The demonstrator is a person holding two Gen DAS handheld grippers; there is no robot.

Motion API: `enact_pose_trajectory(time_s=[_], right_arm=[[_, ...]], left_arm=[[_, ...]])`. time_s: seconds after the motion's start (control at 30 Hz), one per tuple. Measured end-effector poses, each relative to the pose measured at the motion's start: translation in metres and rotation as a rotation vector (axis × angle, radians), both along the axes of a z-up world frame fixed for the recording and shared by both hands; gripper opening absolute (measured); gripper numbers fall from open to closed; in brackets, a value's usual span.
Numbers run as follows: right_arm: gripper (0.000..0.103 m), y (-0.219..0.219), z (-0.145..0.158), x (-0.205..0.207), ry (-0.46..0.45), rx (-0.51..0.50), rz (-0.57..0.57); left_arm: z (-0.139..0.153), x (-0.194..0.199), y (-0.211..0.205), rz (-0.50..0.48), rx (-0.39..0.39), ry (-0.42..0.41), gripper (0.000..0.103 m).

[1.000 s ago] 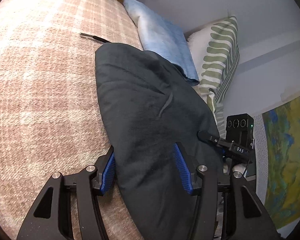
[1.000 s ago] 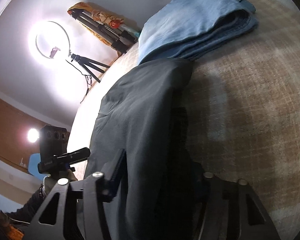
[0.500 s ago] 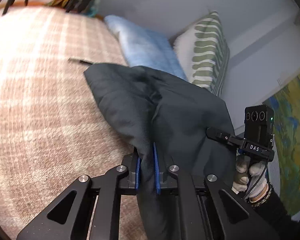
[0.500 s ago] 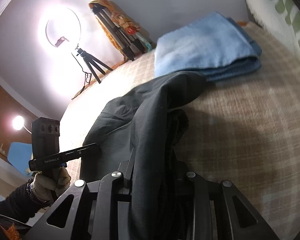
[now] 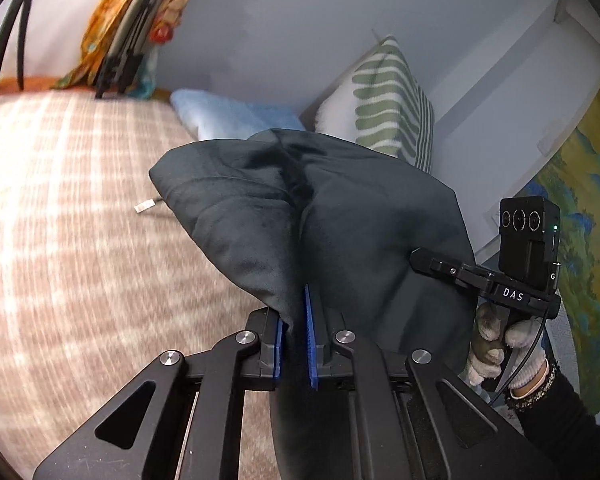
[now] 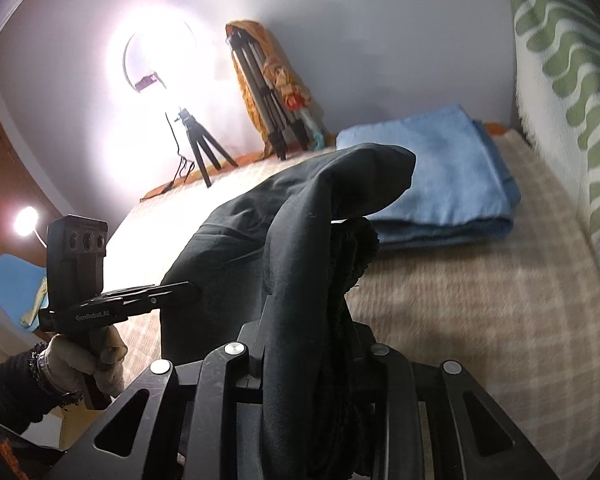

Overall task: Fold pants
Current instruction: 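Carry the pants with both tools toward the green-striped pillow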

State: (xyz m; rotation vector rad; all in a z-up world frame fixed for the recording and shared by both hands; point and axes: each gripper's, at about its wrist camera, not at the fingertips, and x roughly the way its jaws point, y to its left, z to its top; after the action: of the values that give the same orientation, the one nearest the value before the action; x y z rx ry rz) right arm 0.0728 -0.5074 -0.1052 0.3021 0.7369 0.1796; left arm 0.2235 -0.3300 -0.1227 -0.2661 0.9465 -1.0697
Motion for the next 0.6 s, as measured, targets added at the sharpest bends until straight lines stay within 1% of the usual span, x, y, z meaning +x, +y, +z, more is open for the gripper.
enact_pose_trajectory(time_s=[0.17,0.43,0.6], right_arm=[[0.025,-0.010,0.016,0.013,-0.037,-0.024,-0.023],[0.025,-0.032,0.035,0.043,-0.071,-0.080,-0.075],[0.025,-0.047,0.047,0.062,-0.097,-0.096,-0.102]], left_arm=[[0.020,0.016,-0.018,-0.006,-0.002,-0.062,0.007],[0.038,0.041,-0.049,-0.010,0.043,-0.166,0.007],[0.051,0.056,-0.069,-0.022,0.041,-0.207,0.007]])
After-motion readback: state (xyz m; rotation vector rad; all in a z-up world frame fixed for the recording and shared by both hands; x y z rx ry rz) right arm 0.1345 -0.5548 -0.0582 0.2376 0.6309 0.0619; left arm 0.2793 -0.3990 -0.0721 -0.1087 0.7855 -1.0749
